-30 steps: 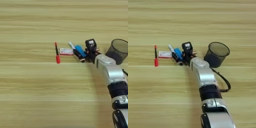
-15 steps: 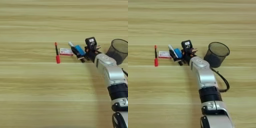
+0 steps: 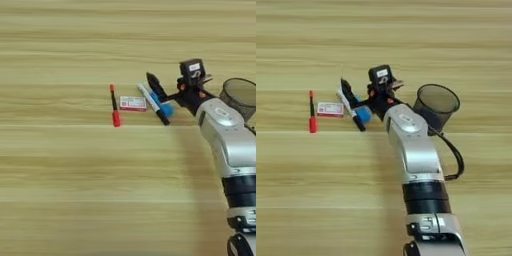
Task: Move the objects on the table
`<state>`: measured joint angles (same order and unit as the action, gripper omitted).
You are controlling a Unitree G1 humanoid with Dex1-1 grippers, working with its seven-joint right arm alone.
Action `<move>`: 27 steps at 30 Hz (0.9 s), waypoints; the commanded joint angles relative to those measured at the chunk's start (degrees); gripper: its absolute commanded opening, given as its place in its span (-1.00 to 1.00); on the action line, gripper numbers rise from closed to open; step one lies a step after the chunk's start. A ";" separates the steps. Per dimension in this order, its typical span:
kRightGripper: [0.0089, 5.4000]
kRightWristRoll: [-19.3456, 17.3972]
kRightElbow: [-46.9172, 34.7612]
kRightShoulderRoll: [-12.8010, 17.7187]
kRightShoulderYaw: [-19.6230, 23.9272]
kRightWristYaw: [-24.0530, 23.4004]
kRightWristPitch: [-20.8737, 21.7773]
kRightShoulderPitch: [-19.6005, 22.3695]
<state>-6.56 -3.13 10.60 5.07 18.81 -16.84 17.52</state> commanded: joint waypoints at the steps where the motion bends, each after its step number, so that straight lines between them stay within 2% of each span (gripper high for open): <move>1: 0.99 -2.64 -7.71 2.59 5.75 -2.97 0.65 3.63; 7: 0.99 -3.84 -8.07 5.96 11.70 -5.44 -0.30 4.71; 12: 0.99 -4.74 -7.43 10.63 18.74 -8.05 0.12 5.50; 18: 0.99 -3.82 -4.13 15.39 26.06 -13.00 2.05 6.20; 23: 0.99 -2.69 -0.18 18.02 28.35 -15.78 3.40 6.34; 27: 0.99 -1.31 4.42 18.66 27.54 -17.42 3.51 6.25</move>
<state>-9.02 0.90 25.83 33.09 2.58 -15.47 19.79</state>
